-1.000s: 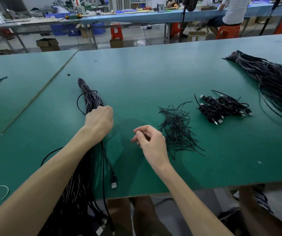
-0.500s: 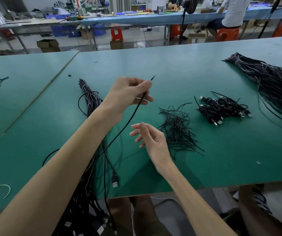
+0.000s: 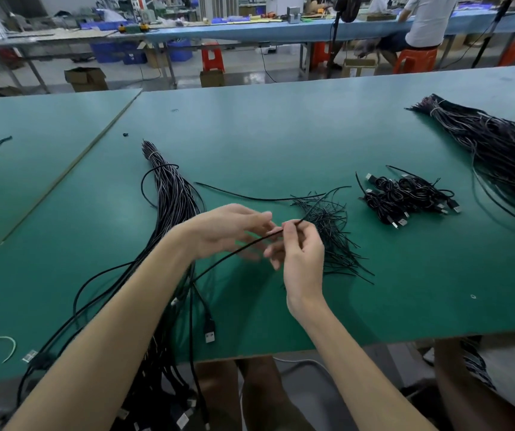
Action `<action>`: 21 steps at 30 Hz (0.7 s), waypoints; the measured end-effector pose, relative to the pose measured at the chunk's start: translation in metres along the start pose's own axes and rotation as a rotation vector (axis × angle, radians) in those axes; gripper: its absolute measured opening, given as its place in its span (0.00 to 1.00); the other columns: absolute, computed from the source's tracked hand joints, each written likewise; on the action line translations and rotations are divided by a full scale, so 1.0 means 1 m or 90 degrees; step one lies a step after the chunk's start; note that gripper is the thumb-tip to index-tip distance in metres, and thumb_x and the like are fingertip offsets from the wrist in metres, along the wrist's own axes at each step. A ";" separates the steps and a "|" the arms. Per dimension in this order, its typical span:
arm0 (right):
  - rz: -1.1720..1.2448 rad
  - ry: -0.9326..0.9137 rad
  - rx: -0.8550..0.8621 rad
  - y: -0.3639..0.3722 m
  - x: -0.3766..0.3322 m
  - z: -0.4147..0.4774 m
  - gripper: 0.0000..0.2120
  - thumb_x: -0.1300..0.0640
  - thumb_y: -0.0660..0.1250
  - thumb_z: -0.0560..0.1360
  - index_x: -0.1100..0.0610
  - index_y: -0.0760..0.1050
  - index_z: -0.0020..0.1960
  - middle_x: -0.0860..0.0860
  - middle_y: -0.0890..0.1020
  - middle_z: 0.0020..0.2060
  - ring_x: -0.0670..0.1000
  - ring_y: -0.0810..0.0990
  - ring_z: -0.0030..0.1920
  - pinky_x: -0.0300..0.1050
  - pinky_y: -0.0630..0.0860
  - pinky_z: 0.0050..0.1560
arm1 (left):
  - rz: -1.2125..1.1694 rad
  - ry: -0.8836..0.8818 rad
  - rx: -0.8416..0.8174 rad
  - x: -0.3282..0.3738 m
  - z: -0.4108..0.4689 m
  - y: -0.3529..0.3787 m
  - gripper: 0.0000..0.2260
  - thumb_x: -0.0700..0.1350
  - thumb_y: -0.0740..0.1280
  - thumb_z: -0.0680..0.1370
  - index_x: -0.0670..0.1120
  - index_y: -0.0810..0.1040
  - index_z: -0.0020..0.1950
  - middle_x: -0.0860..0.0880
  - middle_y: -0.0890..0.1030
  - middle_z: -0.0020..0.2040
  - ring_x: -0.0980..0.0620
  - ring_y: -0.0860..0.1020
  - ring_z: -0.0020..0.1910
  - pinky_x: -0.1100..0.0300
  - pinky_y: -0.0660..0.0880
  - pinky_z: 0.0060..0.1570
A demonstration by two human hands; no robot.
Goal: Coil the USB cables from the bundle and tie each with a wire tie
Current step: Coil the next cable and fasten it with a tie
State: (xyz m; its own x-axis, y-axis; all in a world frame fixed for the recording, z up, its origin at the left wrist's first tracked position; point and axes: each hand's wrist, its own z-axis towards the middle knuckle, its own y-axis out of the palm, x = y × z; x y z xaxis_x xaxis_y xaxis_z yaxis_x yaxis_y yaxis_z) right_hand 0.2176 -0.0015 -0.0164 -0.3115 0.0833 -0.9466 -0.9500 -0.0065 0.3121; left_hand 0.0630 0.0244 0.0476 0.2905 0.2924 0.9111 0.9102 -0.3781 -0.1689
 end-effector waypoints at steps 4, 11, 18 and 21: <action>0.007 -0.026 0.046 0.001 0.000 0.001 0.07 0.61 0.56 0.87 0.59 0.72 0.54 0.49 0.80 0.35 0.51 0.79 0.29 0.43 0.70 0.26 | 0.109 -0.024 -0.218 -0.014 -0.025 -0.030 0.15 0.49 0.64 0.85 0.38 0.83 0.58 0.41 0.84 0.52 0.47 0.82 0.45 0.57 0.79 0.46; -0.021 0.002 0.036 0.000 0.000 0.000 0.07 0.61 0.58 0.86 0.56 0.74 0.55 0.48 0.77 0.35 0.49 0.76 0.29 0.42 0.69 0.27 | -0.028 0.089 -0.144 -0.030 -0.028 -0.032 0.09 0.48 0.69 0.81 0.42 0.83 0.54 0.48 0.80 0.42 0.50 0.79 0.34 0.62 0.76 0.36; -0.115 -0.024 -0.063 0.002 0.002 -0.003 0.06 0.65 0.62 0.82 0.57 0.76 0.50 0.49 0.80 0.32 0.50 0.76 0.29 0.38 0.72 0.30 | -0.300 0.180 0.060 -0.037 -0.003 -0.006 0.09 0.51 0.65 0.82 0.48 0.82 0.51 0.52 0.75 0.37 0.59 0.64 0.20 0.68 0.61 0.19; -0.197 -0.041 -0.100 0.003 0.005 -0.004 0.11 0.64 0.61 0.83 0.51 0.80 0.54 0.46 0.79 0.31 0.48 0.75 0.29 0.42 0.74 0.33 | -0.387 0.165 0.052 -0.042 0.001 -0.005 0.09 0.50 0.65 0.82 0.46 0.80 0.51 0.54 0.70 0.34 0.61 0.59 0.20 0.69 0.56 0.18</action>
State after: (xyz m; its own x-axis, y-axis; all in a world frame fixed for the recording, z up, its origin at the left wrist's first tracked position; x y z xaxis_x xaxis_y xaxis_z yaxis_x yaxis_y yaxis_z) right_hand 0.2136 -0.0049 -0.0203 -0.0110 0.1678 -0.9858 -0.9923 -0.1237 -0.0100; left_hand 0.0462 0.0146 0.0098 -0.3522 0.2079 0.9125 0.9121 -0.1423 0.3845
